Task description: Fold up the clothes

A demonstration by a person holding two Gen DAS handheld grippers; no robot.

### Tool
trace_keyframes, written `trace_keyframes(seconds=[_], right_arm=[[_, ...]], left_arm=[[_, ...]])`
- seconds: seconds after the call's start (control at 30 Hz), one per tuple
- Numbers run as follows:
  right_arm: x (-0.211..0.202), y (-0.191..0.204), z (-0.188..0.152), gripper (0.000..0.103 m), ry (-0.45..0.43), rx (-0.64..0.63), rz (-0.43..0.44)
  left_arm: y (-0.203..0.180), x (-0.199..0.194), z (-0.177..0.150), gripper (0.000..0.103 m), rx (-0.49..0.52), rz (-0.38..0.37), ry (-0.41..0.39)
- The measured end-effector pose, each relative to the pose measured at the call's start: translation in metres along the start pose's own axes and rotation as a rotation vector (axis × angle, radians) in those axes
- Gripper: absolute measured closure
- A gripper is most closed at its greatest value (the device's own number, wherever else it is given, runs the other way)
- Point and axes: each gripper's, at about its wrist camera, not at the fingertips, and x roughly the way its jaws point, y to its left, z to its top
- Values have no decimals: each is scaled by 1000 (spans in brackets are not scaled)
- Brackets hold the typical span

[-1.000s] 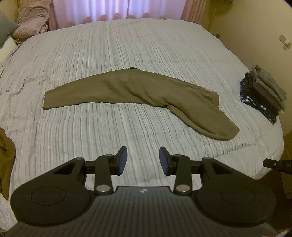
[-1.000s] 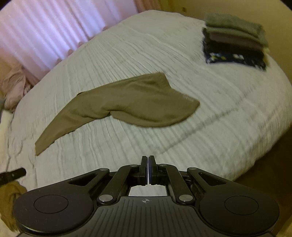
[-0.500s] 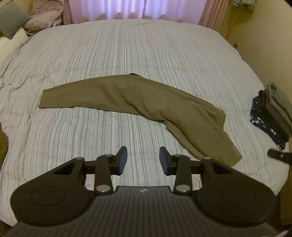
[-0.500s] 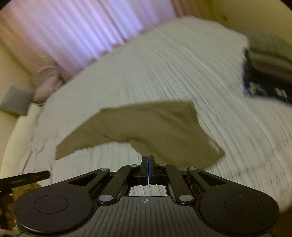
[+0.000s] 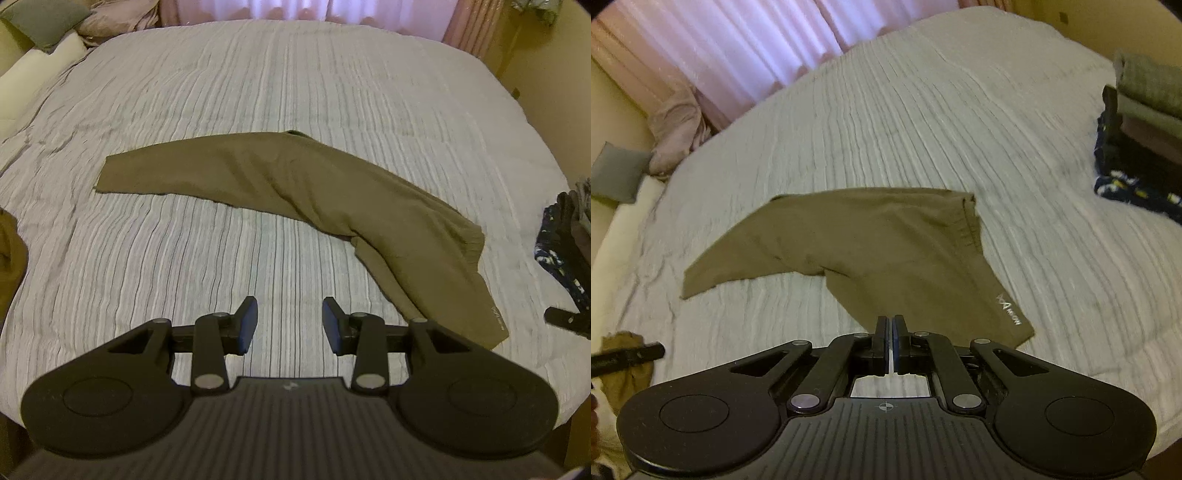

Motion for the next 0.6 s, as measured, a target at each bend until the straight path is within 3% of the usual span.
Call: trace_keyframes(seconds=[0.1, 0.23, 0.27, 0.3, 0.33, 0.4, 0.6], right_arm=[[-7, 7, 10, 103, -73, -69, 39], [6, 15, 18, 103, -61, -111, 3], [11, 16, 19, 91, -39, -120, -17], [16, 16, 19, 40, -21, -124, -34], [18, 13, 17, 4, -24, -107, -31], [23, 7, 15, 5, -19, -75, -7], [41, -10, 16, 5, 17, 12, -58]], left_arm=[[4, -1, 1, 69, -15, 14, 0], [9, 3, 3, 69, -43, 31, 3], [10, 4, 3, 69, -49, 34, 4], [12, 6, 3, 69, -54, 36, 6], [13, 7, 3, 69, -58, 38, 9], [17, 10, 2, 69, -69, 47, 11], [37, 26, -1, 69, -100, 67, 39]])
